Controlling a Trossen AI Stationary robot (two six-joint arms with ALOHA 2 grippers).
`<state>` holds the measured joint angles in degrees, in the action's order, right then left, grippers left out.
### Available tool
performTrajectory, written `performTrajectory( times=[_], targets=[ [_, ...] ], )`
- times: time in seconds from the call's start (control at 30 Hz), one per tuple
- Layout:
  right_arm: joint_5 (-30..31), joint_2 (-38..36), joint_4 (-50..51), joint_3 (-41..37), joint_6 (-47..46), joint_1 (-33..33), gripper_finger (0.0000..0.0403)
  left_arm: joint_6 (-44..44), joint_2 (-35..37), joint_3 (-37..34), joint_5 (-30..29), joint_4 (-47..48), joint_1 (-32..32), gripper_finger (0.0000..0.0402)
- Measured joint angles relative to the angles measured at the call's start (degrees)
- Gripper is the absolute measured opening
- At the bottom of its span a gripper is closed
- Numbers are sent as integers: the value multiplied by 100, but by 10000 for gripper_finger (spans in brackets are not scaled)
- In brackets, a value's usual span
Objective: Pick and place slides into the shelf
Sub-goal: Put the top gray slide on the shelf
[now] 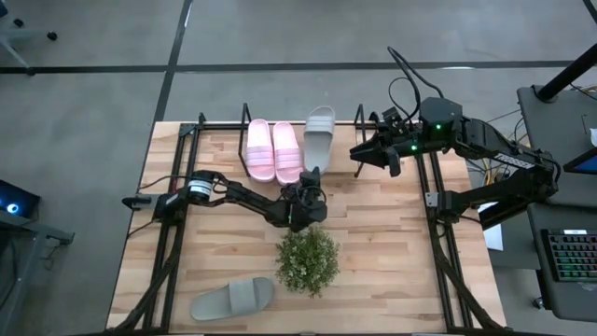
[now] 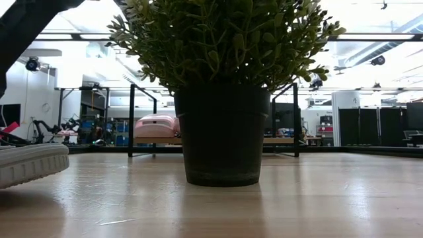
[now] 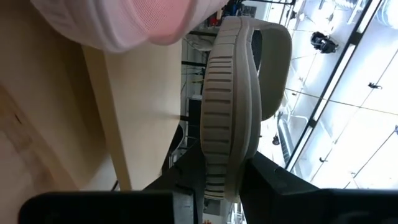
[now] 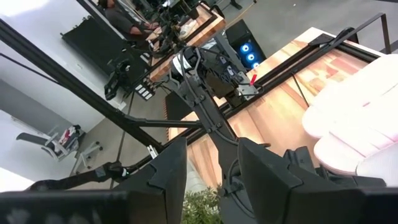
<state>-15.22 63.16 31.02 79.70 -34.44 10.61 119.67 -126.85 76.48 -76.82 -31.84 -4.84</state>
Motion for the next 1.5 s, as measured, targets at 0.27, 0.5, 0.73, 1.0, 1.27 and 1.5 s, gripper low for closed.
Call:
performTrajectory(
  times=[0.27, 0.5, 0.73, 1.0, 1.27, 1.5],
  targets=[
    [1, 0, -1, 0, -43, 0, 134, 147, 0, 9, 384, 91, 13, 52],
    [4, 0, -3, 0, -91, 0, 135, 278, 0, 1, 378, 397, 9, 52],
    [4, 0, -1, 0, -119, -24, 134, 296, 0, -1, 281, 549, 0, 52],
    [4, 0, -1, 0, -121, -27, 133, 131, 0, -3, -27, 545, 0, 52],
    [4, 0, -1, 0, -152, -27, 137, 147, 0, -49, -24, 545, 0, 52],
    [4, 0, -1, 0, -149, -27, 133, 145, 0, -63, -20, 539, 0, 53]
  ],
)
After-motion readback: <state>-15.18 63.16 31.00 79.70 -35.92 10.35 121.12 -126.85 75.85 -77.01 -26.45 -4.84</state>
